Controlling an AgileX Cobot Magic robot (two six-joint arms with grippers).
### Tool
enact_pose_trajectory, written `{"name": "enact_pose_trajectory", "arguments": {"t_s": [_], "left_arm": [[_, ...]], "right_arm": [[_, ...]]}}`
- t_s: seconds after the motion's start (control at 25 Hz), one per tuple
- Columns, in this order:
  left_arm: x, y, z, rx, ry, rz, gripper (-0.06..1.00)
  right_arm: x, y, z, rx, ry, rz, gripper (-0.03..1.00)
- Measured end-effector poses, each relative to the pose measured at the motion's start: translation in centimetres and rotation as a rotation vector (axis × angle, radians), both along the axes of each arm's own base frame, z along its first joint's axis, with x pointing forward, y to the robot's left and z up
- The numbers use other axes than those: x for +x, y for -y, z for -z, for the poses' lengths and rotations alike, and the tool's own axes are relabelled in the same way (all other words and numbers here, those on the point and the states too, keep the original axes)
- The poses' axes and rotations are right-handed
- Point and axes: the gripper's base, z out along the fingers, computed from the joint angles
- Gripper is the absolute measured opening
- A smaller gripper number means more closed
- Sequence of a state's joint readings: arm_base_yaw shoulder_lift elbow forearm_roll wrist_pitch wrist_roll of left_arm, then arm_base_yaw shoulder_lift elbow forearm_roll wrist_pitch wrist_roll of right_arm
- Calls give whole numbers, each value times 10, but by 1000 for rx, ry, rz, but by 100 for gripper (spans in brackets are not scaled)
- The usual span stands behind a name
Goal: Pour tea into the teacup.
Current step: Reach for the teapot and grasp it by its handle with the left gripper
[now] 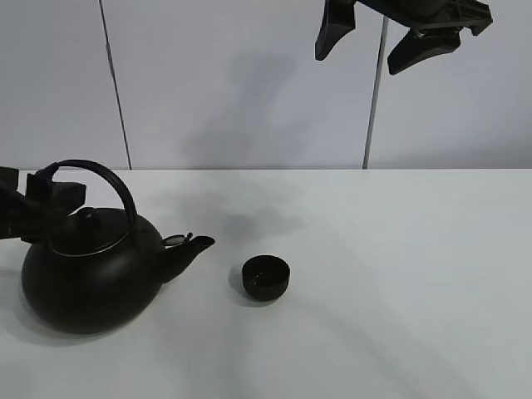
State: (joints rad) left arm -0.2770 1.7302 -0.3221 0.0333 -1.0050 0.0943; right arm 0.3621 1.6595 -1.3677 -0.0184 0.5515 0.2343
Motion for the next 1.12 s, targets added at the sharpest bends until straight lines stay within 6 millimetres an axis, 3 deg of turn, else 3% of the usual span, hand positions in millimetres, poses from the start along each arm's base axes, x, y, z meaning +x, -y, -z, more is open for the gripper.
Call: {"name": "enact_pose_trajectory", "arguments": {"t_s": [0.2,0.6,1.12], "left_arm": [[2,1,13,-1,-16,-1,57],[3,1,12,-14,17,-3,55],[3,2,12,0,27,21,11]], "right_arm": [[0,0,0,0,0,0,58],[0,0,0,0,0,0,58],[0,0,0,0,1,0,58]]}}
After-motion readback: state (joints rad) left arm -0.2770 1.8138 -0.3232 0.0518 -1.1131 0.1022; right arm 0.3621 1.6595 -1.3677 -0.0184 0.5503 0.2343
